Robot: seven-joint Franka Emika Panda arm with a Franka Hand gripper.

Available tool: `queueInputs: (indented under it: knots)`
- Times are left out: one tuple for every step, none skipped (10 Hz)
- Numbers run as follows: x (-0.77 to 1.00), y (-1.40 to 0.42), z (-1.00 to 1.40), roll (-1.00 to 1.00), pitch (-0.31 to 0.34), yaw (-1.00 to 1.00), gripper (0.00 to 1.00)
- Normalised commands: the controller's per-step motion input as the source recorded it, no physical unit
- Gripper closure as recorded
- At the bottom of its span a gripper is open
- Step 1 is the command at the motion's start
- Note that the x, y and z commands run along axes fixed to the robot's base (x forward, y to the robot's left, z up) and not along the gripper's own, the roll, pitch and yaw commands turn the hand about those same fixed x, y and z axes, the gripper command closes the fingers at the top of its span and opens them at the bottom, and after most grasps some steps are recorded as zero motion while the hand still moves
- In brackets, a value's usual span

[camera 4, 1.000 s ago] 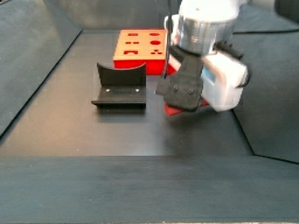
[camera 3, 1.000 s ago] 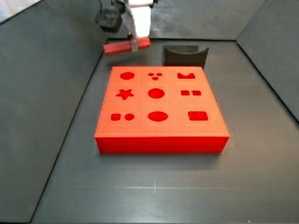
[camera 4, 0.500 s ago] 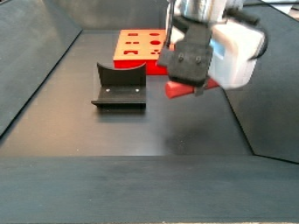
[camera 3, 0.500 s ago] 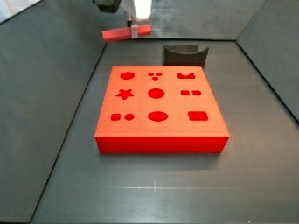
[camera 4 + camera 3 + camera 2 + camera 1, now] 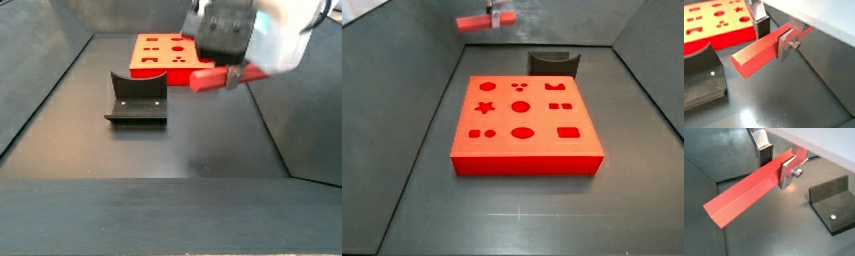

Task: Pick up the hexagon object. Move up. Place the hexagon object on the fixture. Regrasp the hexagon object. Move to above the board. Insert the hexagon object.
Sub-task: Place the hexagon object on the fixture.

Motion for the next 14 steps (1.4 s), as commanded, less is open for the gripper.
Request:
queueInputs:
  knots:
    - [-0.03, -0.01, 0.96, 0.11, 0.092, 0.01, 1.00]
    - [-0.02, 0.00, 0.83, 0.10, 0.090, 0.02, 1.00]
    - [-0.02, 0.00, 0.64, 0.08, 0.089, 0.02, 1.00]
    - [-0.01, 0.00, 0.50, 0.07, 0.089, 0.01, 1.00]
    - [0.00, 0.01, 0.35, 0.06, 0.097, 0.01, 1.00]
    - [0.00, 0.00, 0.20, 0.07, 0.108, 0.01, 1.00]
    - [0.78, -1.00, -0.30, 0.03, 0.058, 1.00, 1.00]
    - [0.80, -1.00, -0.33, 0.03, 0.058, 1.00, 1.00]
    - [0.89, -1.00, -0.31, 0.03, 0.057, 1.00, 1.00]
    - [0.98, -1.00, -0.29, 0.03, 0.061, 1.00, 1.00]
    - [1.00, -0.94, -0.27, 0.03, 0.064, 1.00, 1.00]
    - [1.00, -0.75, -0.22, 0.03, 0.066, 1.00, 1.00]
    - [0.92, -0.53, -0.15, 0.03, 0.068, 1.00, 1.00]
    - [0.76, -0.21, -0.08, 0.04, 0.076, 1.00, 1.00]
